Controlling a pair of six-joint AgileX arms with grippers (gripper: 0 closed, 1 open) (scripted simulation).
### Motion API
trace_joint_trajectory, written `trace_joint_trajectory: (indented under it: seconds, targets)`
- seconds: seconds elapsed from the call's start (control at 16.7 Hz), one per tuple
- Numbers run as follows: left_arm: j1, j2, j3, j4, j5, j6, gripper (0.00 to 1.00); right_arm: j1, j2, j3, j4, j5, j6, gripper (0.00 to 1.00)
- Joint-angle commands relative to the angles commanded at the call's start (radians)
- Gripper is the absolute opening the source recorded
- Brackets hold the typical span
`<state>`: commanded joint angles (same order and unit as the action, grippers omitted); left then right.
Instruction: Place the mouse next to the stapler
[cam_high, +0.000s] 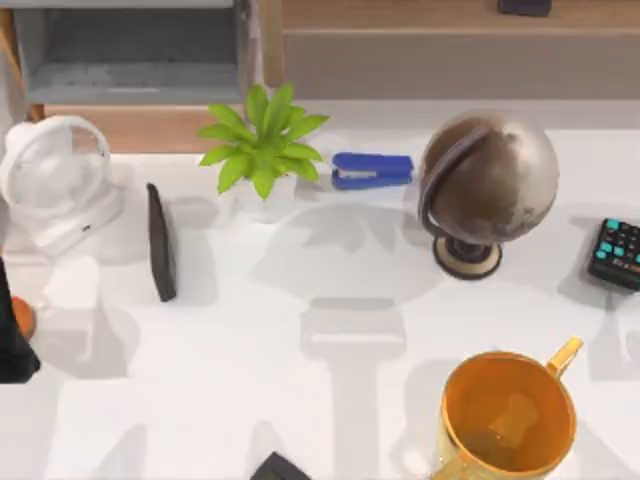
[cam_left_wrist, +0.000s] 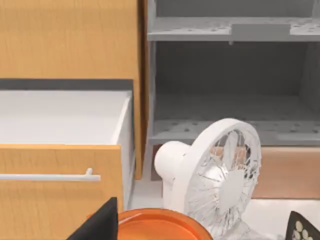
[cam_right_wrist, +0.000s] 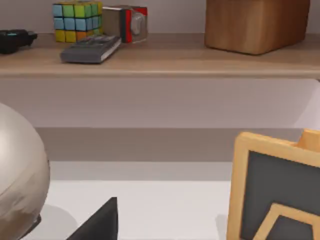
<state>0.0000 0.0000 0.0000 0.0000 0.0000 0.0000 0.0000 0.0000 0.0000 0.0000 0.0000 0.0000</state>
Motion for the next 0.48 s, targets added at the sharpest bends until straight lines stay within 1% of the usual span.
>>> trace_joint_trajectory:
  seconds: [0.24,0.36,0.48]
  targets:
    - [0.006,0.017,0.025,-0.011,-0.003,0.005,1.00,0.000,0.000,0.000,0.000,0.000,0.000,1.00]
    - [0.023,0.063,0.091,-0.038,-0.011,0.016,1.00,0.000,0.000,0.000,0.000,0.000,0.000,1.00]
    - [0.046,0.134,0.192,-0.079,-0.022,0.034,1.00,0.000,0.000,0.000,0.000,0.000,0.000,1.00]
